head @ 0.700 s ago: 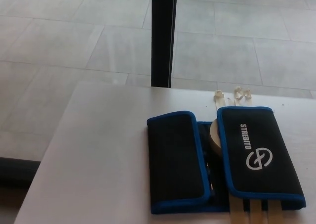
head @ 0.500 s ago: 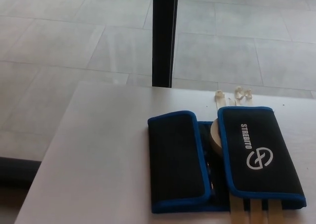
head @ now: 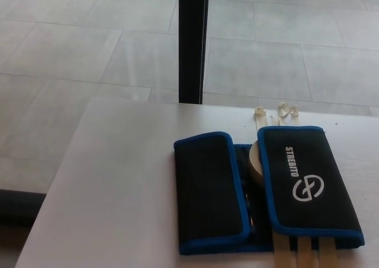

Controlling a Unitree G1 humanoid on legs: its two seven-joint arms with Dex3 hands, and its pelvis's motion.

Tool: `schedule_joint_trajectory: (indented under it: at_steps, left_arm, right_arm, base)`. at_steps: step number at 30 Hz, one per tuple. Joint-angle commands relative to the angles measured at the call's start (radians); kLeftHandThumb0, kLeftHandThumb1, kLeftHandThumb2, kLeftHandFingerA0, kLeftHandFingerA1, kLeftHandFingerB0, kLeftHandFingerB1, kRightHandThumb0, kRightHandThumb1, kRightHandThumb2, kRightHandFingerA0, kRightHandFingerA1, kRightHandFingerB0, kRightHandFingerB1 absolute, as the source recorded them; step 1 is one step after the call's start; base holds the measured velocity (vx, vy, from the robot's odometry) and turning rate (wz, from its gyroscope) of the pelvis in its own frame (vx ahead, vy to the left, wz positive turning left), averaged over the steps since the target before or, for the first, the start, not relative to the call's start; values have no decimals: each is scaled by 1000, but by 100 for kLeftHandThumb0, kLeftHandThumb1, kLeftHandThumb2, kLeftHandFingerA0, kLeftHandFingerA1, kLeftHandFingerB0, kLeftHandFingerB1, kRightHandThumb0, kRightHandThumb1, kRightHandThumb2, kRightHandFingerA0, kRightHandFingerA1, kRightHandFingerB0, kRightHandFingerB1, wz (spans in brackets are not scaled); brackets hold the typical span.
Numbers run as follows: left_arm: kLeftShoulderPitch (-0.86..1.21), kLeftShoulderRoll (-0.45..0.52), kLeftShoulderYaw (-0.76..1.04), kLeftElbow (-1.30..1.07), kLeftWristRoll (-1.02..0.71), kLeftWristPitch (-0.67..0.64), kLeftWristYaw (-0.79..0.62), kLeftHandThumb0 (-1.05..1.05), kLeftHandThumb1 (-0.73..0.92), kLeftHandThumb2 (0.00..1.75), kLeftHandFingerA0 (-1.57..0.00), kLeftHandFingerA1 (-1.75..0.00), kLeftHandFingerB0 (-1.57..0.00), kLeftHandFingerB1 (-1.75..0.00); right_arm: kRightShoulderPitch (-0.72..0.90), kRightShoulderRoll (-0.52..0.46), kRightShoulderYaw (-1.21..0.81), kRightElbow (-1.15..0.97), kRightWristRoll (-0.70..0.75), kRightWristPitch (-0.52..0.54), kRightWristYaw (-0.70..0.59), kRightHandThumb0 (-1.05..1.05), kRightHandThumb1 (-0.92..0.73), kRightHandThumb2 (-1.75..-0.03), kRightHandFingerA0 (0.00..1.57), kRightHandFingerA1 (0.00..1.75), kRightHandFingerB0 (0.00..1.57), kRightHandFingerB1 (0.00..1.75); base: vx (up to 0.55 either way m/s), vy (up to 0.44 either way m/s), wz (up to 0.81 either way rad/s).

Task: The robot uses its right hand to open a black folded toolkit cover kept in the middle of the desk

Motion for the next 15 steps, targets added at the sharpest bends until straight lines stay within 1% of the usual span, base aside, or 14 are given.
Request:
schedule_joint_trajectory:
  at_steps: [1, 2, 3, 4, 6, 7, 8, 10, 11, 12, 13, 15]
  left_arm:
    - [-11, 37, 29, 30, -44, 48, 38, -24, -71, 65, -157, -151, -129, -139]
    - [-9, 38, 30, 28, -46, 47, 29, -24, -73, 64, -157, -151, -129, -139]
    - [-8, 38, 35, 29, -53, 43, 27, -24, -73, 64, -157, -151, -133, -141]
    - [-10, 38, 38, 31, -56, 44, 25, -23, -73, 63, -154, -149, -124, -137]
    - [-13, 40, 34, 34, -54, 46, 22, -23, -73, 63, -154, -149, -122, -136]
    - [-14, 40, 30, 36, -50, 47, 27, -23, -73, 63, -157, -150, -125, -137]
    - [-15, 41, 29, 36, -50, 49, 29, -23, -73, 63, -155, -149, -116, -133]
    - [-16, 41, 28, 36, -50, 50, 29, -23, -73, 63, -155, -149, -116, -133]
    - [-15, 43, 15, 38, -38, 50, 28, -24, -72, 64, -157, -150, -122, -135]
    - [-15, 42, 18, 37, -42, 45, 24, -24, -73, 64, -154, -149, -120, -135]
    - [-15, 42, 20, 38, -44, 44, 24, -23, -73, 64, -152, -148, -125, -137]
    - [-12, 42, 23, 37, -48, 41, 19, -23, -73, 63, -152, -148, -127, -138]
  right_arm:
    - [-93, 5, 53, -347, 121, 143, -64, -67, -68, -60, 33, 82, 21, 60]
    - [-85, 26, 107, -425, 110, 153, -36, -67, -67, -60, 36, 83, 27, 55]
    - [-69, 37, 208, -483, 59, 141, 16, -70, -51, -94, 45, 73, 29, 55]
    - [-70, 49, 239, -511, 59, 128, 37, -70, -63, -59, 45, 71, 39, 47]
    - [-58, 58, 288, -554, 44, 114, 56, -72, -63, -59, 46, 73, 40, 49]
    - [-45, 71, 368, -618, 11, 103, 79, -73, -59, -58, 60, 77, 48, 52]
    - [-26, 73, 437, -682, -16, 108, 96, -71, -47, -91, 55, 75, 39, 58]
    - [-15, 71, 458, -706, -20, 114, 96, -71, -47, -91, 55, 75, 39, 58]
    - [-4, 84, 525, -771, -23, 110, 122, -62, -52, -87, 46, 66, 35, 49]
    - [16, 79, 578, -808, -46, 101, 141, -49, -62, -59, 44, 53, 36, 34]
    - [31, 80, 605, -824, -53, 83, 157, -40, -65, -59, 41, 46, 31, 34]
    - [75, 80, 678, -850, -79, 2, 214, -39, -64, -58, 39, 47, 30, 35]
  base:
    - [0, 0, 0]
    - [0, 0, 8]
    - [0, 0, 6]
    - [0, 0, 0]
    - [0, 0, 0]
    - [0, 0, 0]
    - [0, 0, 0]
    - [0, 0, 0]
    - [0, 0, 0]
    - [0, 0, 0]
    - [0, 0, 0]
    - [0, 0, 0]
